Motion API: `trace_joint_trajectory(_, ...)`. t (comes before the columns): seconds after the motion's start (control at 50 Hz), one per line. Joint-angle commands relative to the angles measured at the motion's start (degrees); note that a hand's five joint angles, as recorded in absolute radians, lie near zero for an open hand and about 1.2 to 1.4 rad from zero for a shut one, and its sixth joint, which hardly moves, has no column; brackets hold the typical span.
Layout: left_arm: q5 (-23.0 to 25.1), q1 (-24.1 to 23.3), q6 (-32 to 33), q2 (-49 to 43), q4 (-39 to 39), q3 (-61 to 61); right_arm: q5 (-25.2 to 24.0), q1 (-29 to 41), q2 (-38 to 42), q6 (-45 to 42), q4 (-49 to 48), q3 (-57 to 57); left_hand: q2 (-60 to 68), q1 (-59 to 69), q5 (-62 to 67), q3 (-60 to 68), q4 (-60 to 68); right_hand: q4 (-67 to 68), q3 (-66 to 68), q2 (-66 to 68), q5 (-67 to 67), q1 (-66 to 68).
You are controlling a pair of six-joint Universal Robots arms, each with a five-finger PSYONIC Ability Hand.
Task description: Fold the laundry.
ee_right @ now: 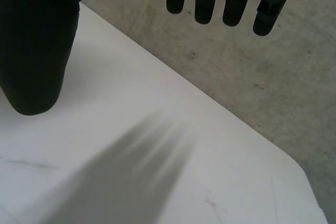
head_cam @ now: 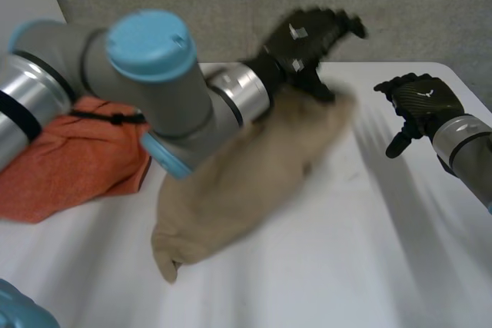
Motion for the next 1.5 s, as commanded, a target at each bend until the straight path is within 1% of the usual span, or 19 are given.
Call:
trace_joint_trajectory(0.02,-1.21,-1.04,6.48,2.08,-3.46,-2.78,-0.93,-1.33,-0.05,-0.77,-0.13,0.06,-15.67,-12.01,-16.18,-16.02,-16.25,-2.15,-1.94,-1.7,-2.42,-2.69)
trace_joint_trajectory(0.24,-14.3,2.92,8.34,15.43,-15.41,-10.59,-5.23,0.07,-3.65,-4.28,1.27,0.68,-15.67,-12.01,-16.18,-16.02,-16.25,-2.15,-1.94,-1.7,-2.42,-2.69)
trace_joint_trajectory(0.34,-21.33,4.15,8.42,21.06,-21.04,-21.56,-13.4,3.32,-5.15,-9.9,4.17,0.94,-15.67,-12.01,-16.18,-16.02,-16.25,-2.15,-1.94,-1.7,-2.42,-2.69)
trace_joint_trajectory(0.36,-23.25,4.67,8.16,22.81,-21.91,-26.11,-16.72,4.46,-5.06,-12.87,6.09,0.77,-15.67,-12.01,-16.18,-16.02,-16.25,-2.15,-1.94,-1.7,-2.42,-2.69)
trace_joint_trajectory(0.42,-26.16,5.2,8.07,25.97,-21.66,-35.51,-21.66,6.57,-4.01,-19.55,10.75,-0.28,-15.67,-12.01,-16.18,-16.02,-16.25,-2.15,-1.94,-1.7,-2.42,-2.69)
trace_joint_trajectory(0.48,-27.57,5.73,7.9,27.83,-20.7,-42.22,-23.17,8.07,-1.99,-23.96,13.83,-2.65,-15.67,-12.01,-16.18,-16.02,-16.25,1.03,1.24,1.48,0.76,0.49)
trace_joint_trajectory(0.54,-28.37,7.13,7.81,29.41,-18.41,-49.78,-22.38,10.79,2.66,-27.31,17.61,-7.57,-15.67,-12.01,-16.18,-16.02,-16.25,7.93,8.14,8.38,7.67,7.4)
trace_joint_trajectory(0.66,-27.84,10.29,7.81,30.21,-17.18,-59.54,-19.75,14.31,12.93,-27.4,26.48,-18.46,-15.67,-12.01,-16.18,-16.02,-16.25,10.46,10.66,10.91,10.19,9.92)
trace_joint_trajectory(0.86,-28.54,13.81,8.51,27.14,-14.54,-63.51,-15.53,16.69,24.55,-27.93,29.05,-29.64,-15.67,-12.01,-16.18,-16.02,-16.25,19.03,19.24,19.48,18.77,18.5)
trace_joint_trajectory(0.94,-28.37,14.08,9.21,25.82,-13.05,-62.98,-13.94,17.3,26.49,-27.66,28.61,-30.96,-15.67,-12.01,-16.18,-16.02,-16.25,37.33,37.53,37.78,37.06,36.79)
trace_joint_trajectory(1.0,-28.54,13.64,9.83,24.85,-12.08,-62.02,-13.68,17.57,26.75,-27.05,28.35,-30.79,-15.67,-12.01,-16.18,-16.02,-16.25,65.89,66.09,66.33,65.62,65.35)
trace_joint_trajectory(1.1,-28.37,13.38,11.23,23.44,-9.97,-60.7,-14.47,17.13,23.95,-23.45,27.47,-28.86,-1.19,2.46,-1.7,-1.54,-1.77,67.85,68.06,68.3,67.58,67.31)
trace_joint_trajectory(1.18,-28.11,13.2,13.69,21.77,-8.65,-59.12,-16.4,16.42,19.12,-20.37,25.8,-23.94,27.53,31.18,27.02,27.17,26.95,67.85,68.06,68.3,67.58,67.31)
trace_joint_trajectory(1.2,-28.37,13.2,15.0,21.6,-8.48,-58.16,-16.32,16.07,16.58,-19.5,24.49,-21.84,46.59,50.24,46.08,46.24,46.01,67.85,68.06,68.3,67.58,67.31)
trace_joint_trajectory(1.22,-28.37,13.11,15.8,21.51,-8.48,-57.63,-16.14,15.81,15.25,-19.23,23.96,-20.78,54.25,57.91,53.74,53.9,53.67,67.85,68.06,68.3,67.58,67.31)
trace_joint_trajectory(1.3,-29.42,13.29,19.49,23.35,-9.09,-53.32,-14.21,13.97,7.7,-17.38,22.11,-16.12,54.33,57.99,53.82,53.98,53.75,67.85,68.06,68.3,67.58,67.31)
trace_joint_trajectory(1.4,-30.57,13.46,21.34,31.32,-12.42,-45.69,-11.05,11.51,-0.12,-14.31,20.53,-12.6,54.33,57.99,53.82,53.98,53.75,67.85,68.06,68.3,67.58,67.31)
trace_joint_trajectory(1.46,-29.08,13.29,21.08,35.29,-13.66,-42.25,-9.64,10.89,-2.59,-12.99,20.7,-12.51,54.33,57.99,53.82,53.98,53.75,67.85,68.06,68.3,67.58,67.31)
trace_joint_trajectory(1.5,-25.75,13.11,20.73,38.46,-14.19,-39.35,-8.93,10.54,-5.32,-11.41,21.31,-12.42,54.33,57.99,53.82,53.98,53.75,67.85,68.06,68.3,67.58,67.31)
